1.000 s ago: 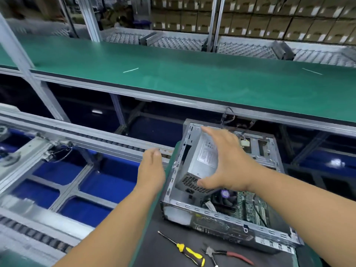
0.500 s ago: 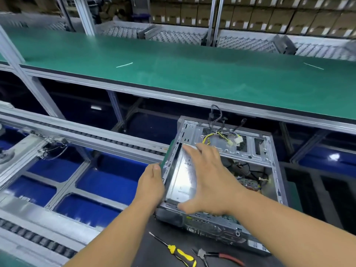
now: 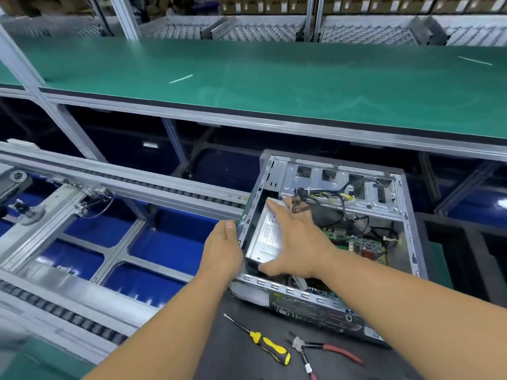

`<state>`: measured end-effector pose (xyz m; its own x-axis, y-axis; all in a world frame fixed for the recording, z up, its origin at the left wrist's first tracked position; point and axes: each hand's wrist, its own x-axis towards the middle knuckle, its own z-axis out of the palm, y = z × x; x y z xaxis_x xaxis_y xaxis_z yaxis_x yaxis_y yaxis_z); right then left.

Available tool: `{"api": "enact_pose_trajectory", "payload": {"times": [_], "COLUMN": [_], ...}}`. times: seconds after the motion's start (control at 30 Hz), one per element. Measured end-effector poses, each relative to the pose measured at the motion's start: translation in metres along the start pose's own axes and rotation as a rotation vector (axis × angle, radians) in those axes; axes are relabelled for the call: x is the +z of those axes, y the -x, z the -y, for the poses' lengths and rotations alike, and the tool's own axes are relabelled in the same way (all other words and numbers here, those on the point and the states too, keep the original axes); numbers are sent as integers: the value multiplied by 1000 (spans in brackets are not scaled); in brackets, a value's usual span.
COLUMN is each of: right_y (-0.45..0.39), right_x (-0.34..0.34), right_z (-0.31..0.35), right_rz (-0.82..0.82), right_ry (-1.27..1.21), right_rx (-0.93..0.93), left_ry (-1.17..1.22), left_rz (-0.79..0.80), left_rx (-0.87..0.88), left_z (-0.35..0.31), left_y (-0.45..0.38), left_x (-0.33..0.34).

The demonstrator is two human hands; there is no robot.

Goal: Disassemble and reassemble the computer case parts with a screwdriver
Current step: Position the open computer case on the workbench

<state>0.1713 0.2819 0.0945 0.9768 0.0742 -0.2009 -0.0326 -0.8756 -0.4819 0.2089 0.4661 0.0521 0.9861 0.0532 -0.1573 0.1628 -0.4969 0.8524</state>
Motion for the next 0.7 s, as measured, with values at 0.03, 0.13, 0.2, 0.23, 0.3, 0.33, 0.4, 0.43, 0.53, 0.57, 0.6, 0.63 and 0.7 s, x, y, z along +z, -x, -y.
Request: {"api": "enact_pose_trajectory", "payload": {"times": [0.03, 0.13, 0.2, 0.23, 0.3, 0.33, 0.4, 0.43, 0.53, 0.57, 0.6, 0.63, 0.7], "right_y": [-2, -7, -10, -11, -13, -13, -11, -9, -10, -13, -16, -18, -15], "right_x": [2, 8, 10, 10, 8, 6, 4, 4, 11, 14, 18, 21, 25], "right_z": [1, 8, 10, 11, 11, 11, 7, 5, 1, 2, 3, 5, 3], "right_rz": [-4, -36, -33, -20, 23, 41, 68, 86, 82, 71, 71, 77, 65], "right_ry": [9, 69, 76, 76, 87, 104, 154, 177, 246, 248, 206, 120, -105], "right_rx": [-9, -69, -83, -72, -52, -60, -103, -121, -168, -175, -178, -183, -219], "left_ry": [-6, -8, 18, 58, 147, 170, 185, 189, 157, 149, 152, 163, 166], "left_rz": [-1, -8, -4, 9, 68, 120, 247, 304, 382, 387, 392, 396, 393], "left_rx": [-4, -15, -20, -32, -75, -91, -98, -97, -115, -114, -110, -117, -127], "left_z": [0, 0, -1, -2, -4, -5, -2, -1, -3, -4, -5, -7, -8], "left_y": [0, 0, 1, 1, 2, 2, 1, 1, 1, 1, 2, 3, 6], "left_x": [0, 0, 0, -1, -2, -4, -8, -9, -12, -12, -12, -12, -13]}}
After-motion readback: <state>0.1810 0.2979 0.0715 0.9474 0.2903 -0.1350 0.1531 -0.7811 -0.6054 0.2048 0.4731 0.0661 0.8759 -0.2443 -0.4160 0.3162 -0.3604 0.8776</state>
